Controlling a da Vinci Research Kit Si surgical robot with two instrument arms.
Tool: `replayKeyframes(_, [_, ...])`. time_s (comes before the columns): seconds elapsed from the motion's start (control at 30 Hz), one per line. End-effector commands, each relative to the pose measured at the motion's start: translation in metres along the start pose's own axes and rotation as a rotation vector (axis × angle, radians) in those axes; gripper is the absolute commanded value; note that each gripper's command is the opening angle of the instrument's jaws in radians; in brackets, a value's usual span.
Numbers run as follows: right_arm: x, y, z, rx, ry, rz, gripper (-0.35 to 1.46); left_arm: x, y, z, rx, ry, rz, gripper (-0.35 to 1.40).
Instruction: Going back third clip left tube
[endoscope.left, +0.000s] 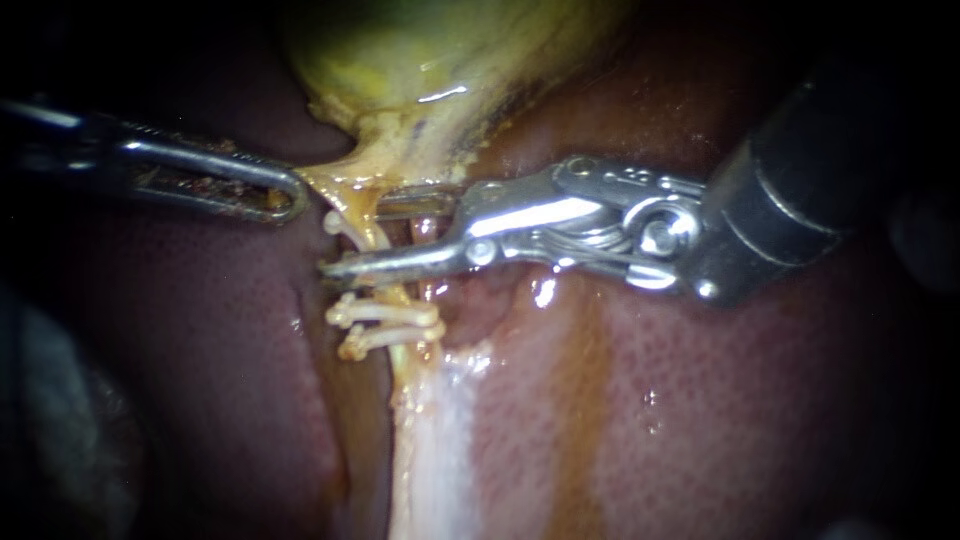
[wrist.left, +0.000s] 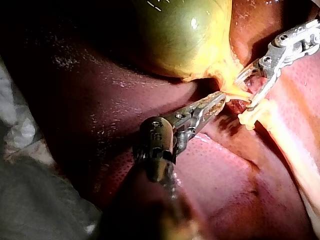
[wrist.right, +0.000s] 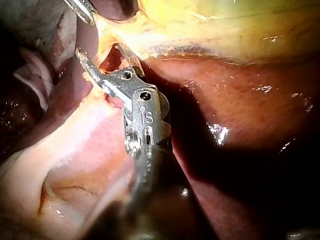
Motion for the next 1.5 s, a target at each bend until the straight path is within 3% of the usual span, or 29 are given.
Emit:
replayKeyframes(0.03, [-0.0001, -0.0002, -0.0004, 0.005, 0.000, -0.021, 0.50, 0.0000, 0.0000, 0.0000, 0.000, 0.000, 0.000, -0.35])
replayKeyframes(0.43, [-0.0012, -0.0017, -0.0046, 0.034, -0.001, -0.121, 0.50, -0.0002, -0.0001, 0.0001, 0.001, 0.000, 0.001, -0.35])
replayKeyframes(0.7, [-0.0020, -0.0030, -0.0076, 0.060, 0.002, -0.242, 0.50, -0.0002, -0.0001, 0.0001, 0.001, 0.000, 0.001, -0.35])
replayKeyframes(0.87, [-0.0028, -0.0036, -0.0104, 0.077, -0.031, -0.316, 0.50, -0.0002, -0.0001, 0.0001, 0.001, 0.000, 0.001, -0.35])
replayKeyframes(1.03, [-0.0032, -0.0039, -0.0125, 0.074, -0.090, -0.357, 0.50, -0.0002, -0.0001, 0.0001, 0.001, 0.000, 0.002, -0.35])
replayKeyframes(1.33, [-0.0036, -0.0046, -0.0152, 0.007, -0.092, -0.373, 0.50, -0.0002, -0.0001, 0.0001, 0.001, 0.000, 0.002, -0.35])
replayKeyframes(1.5, [-0.0036, -0.0048, -0.0164, 0.001, -0.095, -0.366, 0.50, -0.0002, -0.0001, 0.0002, 0.002, 0.001, 0.001, -0.35])
